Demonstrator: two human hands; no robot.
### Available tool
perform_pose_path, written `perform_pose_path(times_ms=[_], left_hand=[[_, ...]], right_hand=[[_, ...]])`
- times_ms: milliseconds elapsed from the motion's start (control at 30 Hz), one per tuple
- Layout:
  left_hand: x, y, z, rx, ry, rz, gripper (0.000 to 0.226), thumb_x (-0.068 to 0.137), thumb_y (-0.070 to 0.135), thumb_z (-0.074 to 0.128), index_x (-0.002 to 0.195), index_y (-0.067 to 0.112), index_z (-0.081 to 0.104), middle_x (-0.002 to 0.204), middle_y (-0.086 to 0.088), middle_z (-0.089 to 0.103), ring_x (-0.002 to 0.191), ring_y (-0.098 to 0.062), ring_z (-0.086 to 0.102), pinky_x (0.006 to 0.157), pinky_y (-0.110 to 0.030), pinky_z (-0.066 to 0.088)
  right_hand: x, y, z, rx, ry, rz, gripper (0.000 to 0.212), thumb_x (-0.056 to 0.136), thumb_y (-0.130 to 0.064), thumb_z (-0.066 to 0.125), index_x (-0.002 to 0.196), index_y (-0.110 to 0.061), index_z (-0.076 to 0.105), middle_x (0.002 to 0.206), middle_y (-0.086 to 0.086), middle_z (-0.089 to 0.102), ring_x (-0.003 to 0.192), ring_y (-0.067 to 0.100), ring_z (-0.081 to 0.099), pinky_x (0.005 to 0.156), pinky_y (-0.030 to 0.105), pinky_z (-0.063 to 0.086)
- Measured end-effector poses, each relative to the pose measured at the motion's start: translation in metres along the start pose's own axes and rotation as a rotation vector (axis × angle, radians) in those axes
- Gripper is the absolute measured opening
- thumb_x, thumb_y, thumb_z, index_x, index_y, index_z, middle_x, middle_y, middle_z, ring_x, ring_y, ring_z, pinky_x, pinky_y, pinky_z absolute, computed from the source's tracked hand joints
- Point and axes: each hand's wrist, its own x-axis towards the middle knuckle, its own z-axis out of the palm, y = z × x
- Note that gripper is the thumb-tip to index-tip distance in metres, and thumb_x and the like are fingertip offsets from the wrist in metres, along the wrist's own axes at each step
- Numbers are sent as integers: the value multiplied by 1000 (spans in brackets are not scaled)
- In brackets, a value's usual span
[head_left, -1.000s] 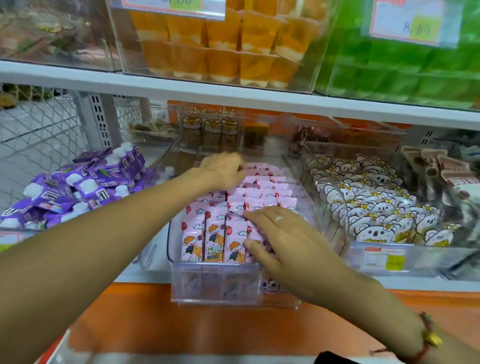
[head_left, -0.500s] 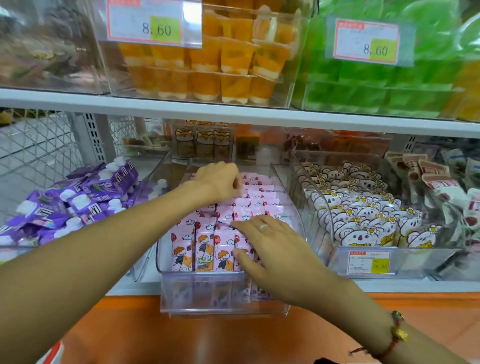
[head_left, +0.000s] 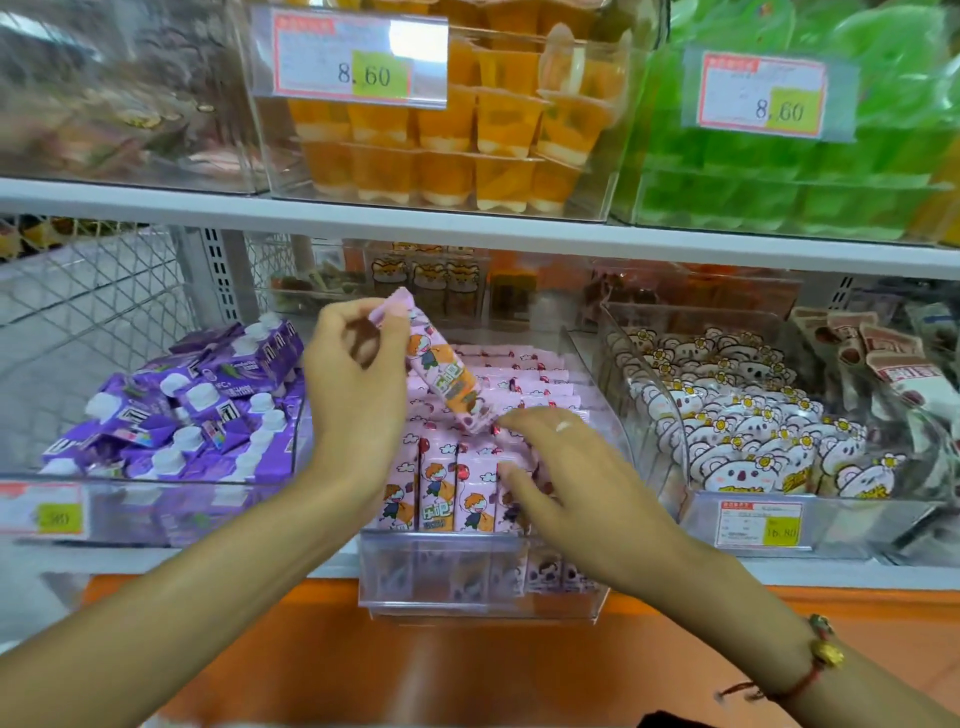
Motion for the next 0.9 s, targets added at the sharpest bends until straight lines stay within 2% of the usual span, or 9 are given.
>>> perform_pose_path(times_ms=[67,167,267,367,467,567,700,800,900], left_hand=[[-8,9,-11,-26,0,-8,10,92,28,59,94,19,57,88,4,63,85,-9,59,90,-35,54],[-12,18,-19,-23,-20,8,11,90,30,61,91,19,59,91,-3,64,87,-16,60,94,-48,51],[-16,20,-21,-26,-89,-15,17,86,35,63,90,19,61,86,1,68,83,-12,63,91,-47,53],[-22,13,-22,17,-224,-64,24,79,42,63,92,21,64,87,8,71,84,-4,67,84,-38,57],[-19,4,-22,2,-317,-117,15,88,28,63,99,18,65,88,11,70,82,2,67,76,-25,58],[-17,-4,-24,8,-362,-165,16,92,16,61,106,22,62,108,8,67,95,-2,67,77,-21,57],[-22,-14,-25,165,-472,-108,27,86,18,68,105,34,59,114,16,61,97,7,61,74,-11,53],[-28,-18,-22,235,-529,-46,39,74,26,79,103,38,56,104,18,62,87,7,61,61,-9,49],[-26,-19,-21,342,-493,74,39,72,33,80,101,41,56,99,25,64,88,5,60,66,-15,49]], right_hand=[[2,-6,-2,136,96,81,30,97,-40,37,117,-24,54,119,-5,56,113,10,46,90,27,37],[4,-15,-6,422,197,250,29,90,-55,39,94,-27,48,98,-8,57,89,3,53,79,33,45],[7,-23,-11,701,148,338,45,74,-69,45,100,-33,47,104,-14,55,92,-4,54,77,20,45],[11,-27,-10,852,25,327,41,80,-55,53,116,-35,53,105,-14,59,89,-9,57,72,5,43],[13,-24,-7,939,27,353,16,93,-32,54,107,-32,63,86,-13,66,70,-9,60,63,2,42],[13,-21,-5,1060,26,449,19,94,-34,54,108,-30,65,72,-21,67,69,-11,60,61,1,41],[14,-17,-3,1222,52,585,33,90,-39,60,119,-23,62,104,-10,72,96,2,66,94,22,47],[15,-19,-2,1315,107,587,35,87,-32,66,115,-11,61,95,4,73,85,7,70,83,23,55],[16,-20,-2,1333,122,560,33,85,-28,68,111,-9,61,91,2,74,84,12,70,82,27,56]])
